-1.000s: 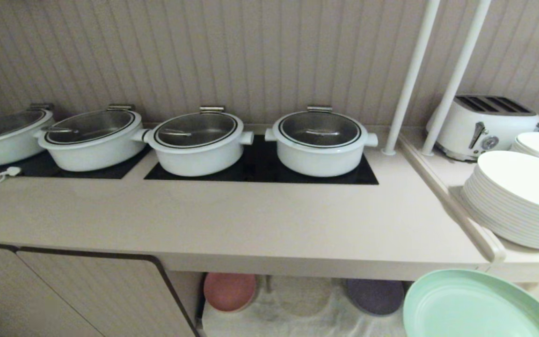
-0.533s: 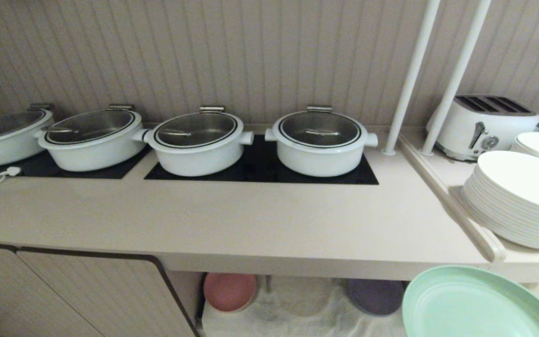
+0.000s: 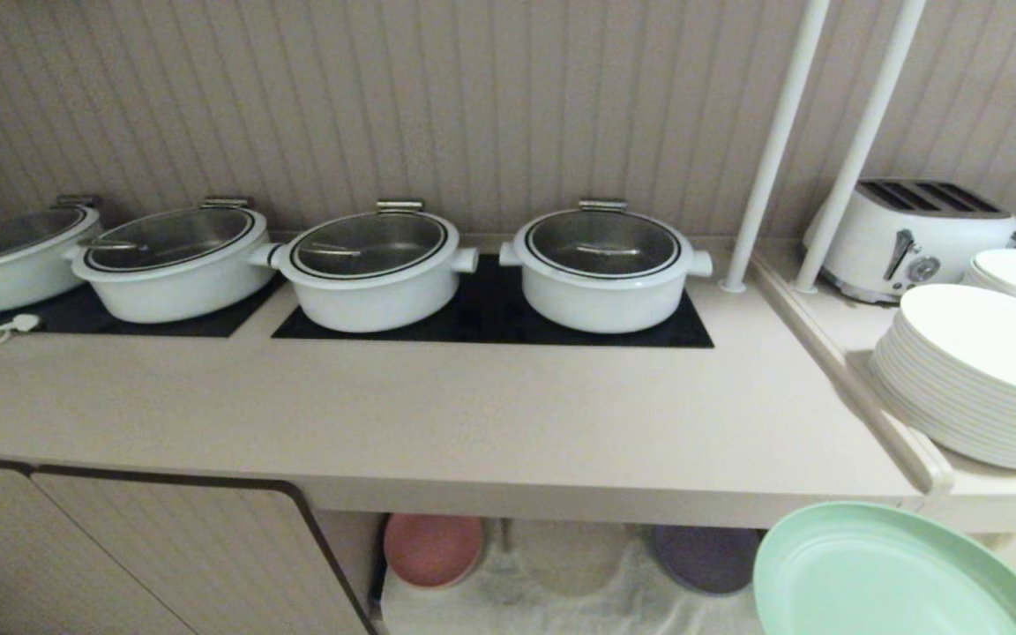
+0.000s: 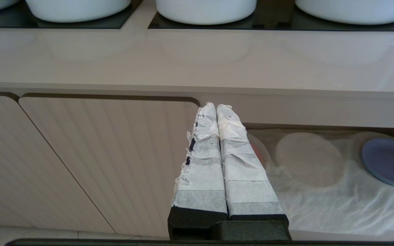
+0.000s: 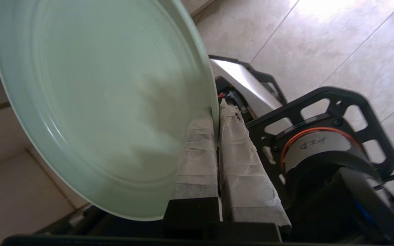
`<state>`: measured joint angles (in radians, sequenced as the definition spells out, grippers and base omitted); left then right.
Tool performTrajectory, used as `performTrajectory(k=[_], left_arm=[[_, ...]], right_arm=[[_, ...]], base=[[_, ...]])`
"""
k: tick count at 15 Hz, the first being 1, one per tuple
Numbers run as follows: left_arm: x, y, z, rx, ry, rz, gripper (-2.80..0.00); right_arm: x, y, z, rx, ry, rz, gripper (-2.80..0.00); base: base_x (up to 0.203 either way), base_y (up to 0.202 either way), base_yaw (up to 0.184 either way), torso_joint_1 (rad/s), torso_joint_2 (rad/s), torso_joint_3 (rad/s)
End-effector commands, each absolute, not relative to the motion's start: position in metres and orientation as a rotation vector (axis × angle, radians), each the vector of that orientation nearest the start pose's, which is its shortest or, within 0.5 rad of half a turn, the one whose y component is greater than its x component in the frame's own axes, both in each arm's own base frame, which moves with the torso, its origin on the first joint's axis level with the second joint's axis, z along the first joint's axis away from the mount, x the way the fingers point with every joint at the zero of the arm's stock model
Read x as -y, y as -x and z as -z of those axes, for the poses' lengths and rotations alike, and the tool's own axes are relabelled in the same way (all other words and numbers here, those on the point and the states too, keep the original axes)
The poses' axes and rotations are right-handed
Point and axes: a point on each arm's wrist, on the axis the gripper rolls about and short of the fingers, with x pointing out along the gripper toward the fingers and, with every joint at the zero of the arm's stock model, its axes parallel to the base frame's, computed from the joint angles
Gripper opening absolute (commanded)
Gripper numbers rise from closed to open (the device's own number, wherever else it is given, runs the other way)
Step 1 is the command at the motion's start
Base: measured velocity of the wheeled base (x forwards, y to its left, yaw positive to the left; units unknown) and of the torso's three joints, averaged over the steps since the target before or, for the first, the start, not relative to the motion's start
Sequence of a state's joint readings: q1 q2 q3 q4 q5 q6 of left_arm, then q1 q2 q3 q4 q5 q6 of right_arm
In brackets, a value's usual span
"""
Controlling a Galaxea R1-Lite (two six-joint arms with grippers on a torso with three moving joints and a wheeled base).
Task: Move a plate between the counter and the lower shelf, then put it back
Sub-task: Put the plate in the cupboard
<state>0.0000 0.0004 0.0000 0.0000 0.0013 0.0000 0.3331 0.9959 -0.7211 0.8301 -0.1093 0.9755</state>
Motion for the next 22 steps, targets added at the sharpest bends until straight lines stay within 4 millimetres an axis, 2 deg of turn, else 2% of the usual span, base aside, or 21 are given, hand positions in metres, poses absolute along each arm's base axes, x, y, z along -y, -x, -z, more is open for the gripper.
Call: performTrajectory(k=[1,22], left_arm=[[0.0,0.0228,-0.0755,0.0,0.0,-0.002,-2.8],[0.0,0.0228,-0.0755,0.0,0.0,-0.002,-2.8]], right_arm=[[-0.0213,-0.0686,-0.1858,-1.07,-0.645,0.342,-2.8],[-0.0243,-0.0734,-0.1852,-1.04,-0.711,0.347,-2.8]], base=[[0.0,0.0,0.0,0.0,0.0,0.0],[0.0,0.0,0.0,0.0,0.0,0.0]])
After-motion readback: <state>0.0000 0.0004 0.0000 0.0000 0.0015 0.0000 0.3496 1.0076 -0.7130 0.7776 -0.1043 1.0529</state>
